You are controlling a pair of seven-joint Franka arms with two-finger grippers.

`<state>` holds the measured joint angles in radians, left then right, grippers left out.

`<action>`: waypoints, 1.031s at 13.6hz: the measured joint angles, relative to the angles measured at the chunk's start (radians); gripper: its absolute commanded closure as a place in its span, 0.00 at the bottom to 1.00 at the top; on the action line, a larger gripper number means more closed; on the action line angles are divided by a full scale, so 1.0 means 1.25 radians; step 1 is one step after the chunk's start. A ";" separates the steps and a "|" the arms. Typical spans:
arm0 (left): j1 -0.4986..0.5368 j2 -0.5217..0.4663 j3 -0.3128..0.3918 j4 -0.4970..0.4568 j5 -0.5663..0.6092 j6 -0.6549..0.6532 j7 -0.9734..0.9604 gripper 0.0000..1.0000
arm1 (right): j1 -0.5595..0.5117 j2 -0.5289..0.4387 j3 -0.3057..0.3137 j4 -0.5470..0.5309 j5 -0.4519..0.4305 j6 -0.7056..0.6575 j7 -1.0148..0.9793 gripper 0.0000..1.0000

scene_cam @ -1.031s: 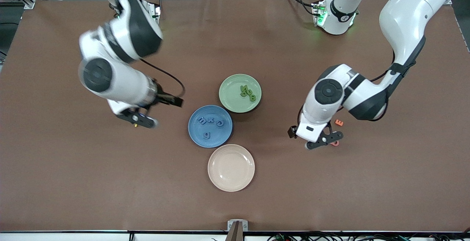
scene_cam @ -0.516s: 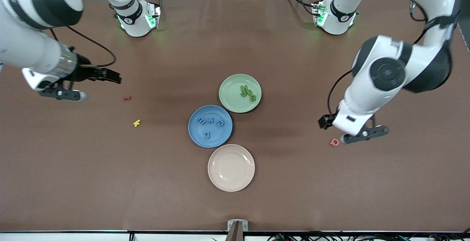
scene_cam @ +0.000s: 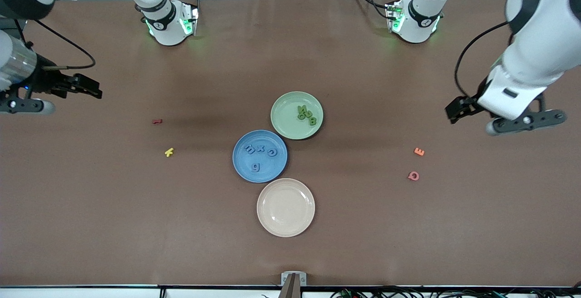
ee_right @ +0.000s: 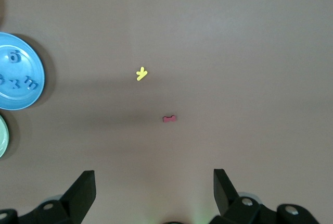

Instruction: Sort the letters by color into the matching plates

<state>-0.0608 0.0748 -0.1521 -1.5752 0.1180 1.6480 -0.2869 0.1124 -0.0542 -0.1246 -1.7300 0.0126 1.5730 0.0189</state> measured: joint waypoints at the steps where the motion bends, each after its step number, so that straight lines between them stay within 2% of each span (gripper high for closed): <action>1: 0.004 -0.015 0.007 0.000 -0.001 -0.015 0.027 0.00 | -0.004 -0.003 0.000 0.022 -0.001 -0.007 -0.009 0.00; 6: 0.065 -0.075 0.011 -0.004 -0.061 -0.074 0.085 0.00 | -0.028 0.001 0.000 0.116 -0.001 -0.011 -0.053 0.00; 14: 0.076 -0.097 0.048 -0.012 -0.093 -0.115 0.108 0.00 | -0.041 0.007 0.000 0.143 -0.001 -0.011 -0.062 0.00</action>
<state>0.0337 -0.0467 -0.0917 -1.5903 0.0013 1.5046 -0.1520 0.0616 -0.0452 -0.1241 -1.5511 0.0114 1.5592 -0.0589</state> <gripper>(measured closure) 0.000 0.000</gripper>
